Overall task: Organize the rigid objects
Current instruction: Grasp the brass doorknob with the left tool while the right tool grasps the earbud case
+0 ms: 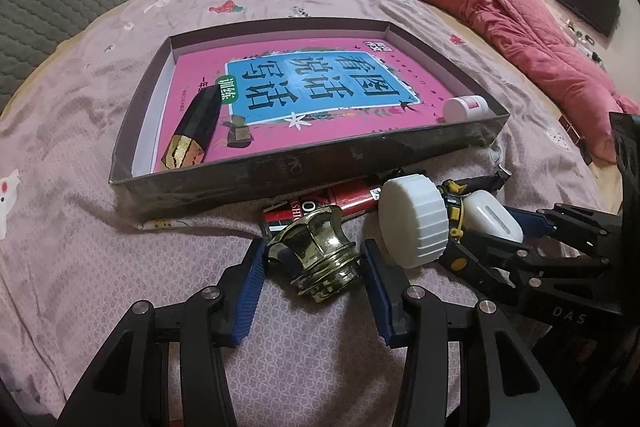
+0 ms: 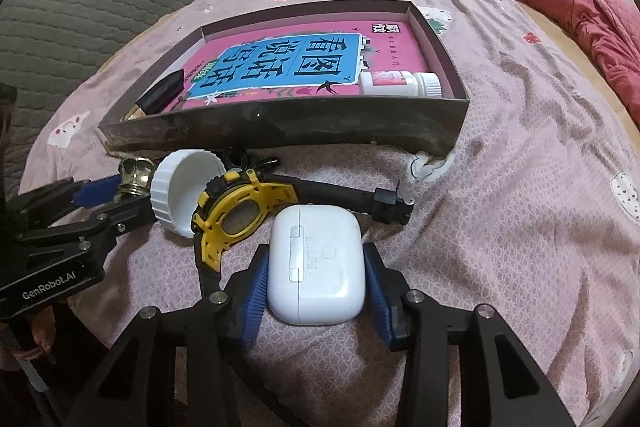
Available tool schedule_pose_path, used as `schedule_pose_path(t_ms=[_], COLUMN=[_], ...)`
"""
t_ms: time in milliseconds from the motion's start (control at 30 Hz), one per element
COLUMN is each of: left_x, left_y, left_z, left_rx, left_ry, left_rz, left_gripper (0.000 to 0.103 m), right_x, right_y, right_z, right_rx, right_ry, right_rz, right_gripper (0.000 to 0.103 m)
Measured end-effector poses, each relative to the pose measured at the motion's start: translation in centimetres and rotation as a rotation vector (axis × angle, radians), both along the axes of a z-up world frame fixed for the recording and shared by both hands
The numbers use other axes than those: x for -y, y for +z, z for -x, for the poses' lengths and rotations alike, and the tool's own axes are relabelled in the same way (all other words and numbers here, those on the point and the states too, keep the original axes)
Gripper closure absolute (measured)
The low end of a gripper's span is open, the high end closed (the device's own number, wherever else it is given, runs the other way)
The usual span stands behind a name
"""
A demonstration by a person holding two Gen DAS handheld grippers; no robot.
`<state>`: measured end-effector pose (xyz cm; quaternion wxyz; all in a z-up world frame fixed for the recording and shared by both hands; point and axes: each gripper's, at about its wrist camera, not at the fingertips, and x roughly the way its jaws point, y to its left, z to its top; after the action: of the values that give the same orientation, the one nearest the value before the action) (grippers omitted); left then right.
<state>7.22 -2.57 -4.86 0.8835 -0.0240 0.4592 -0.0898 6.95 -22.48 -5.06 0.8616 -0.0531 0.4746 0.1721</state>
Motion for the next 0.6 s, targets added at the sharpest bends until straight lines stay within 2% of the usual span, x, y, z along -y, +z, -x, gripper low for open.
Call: schedule_pose_path(t_ms=[333,600], left_x=[-0.2,-0.3], left_y=[0.3,0.8], left_z=[0.1,0.8], left_rx=[0.015,0.034], left_ry=[0.0,0.002], left_rz=[-0.002,-0.003], left_gripper=[0.054,0.054], right_x=[1.3,1.5], right_y=[0.6,1.5], right_z=[-0.5,-0.1], right_rx=[-0.019,0.019], right_ry=[-0.036,-0.031], right_rz=[-0.121,-0.143], right_gripper=[0.059,0.059])
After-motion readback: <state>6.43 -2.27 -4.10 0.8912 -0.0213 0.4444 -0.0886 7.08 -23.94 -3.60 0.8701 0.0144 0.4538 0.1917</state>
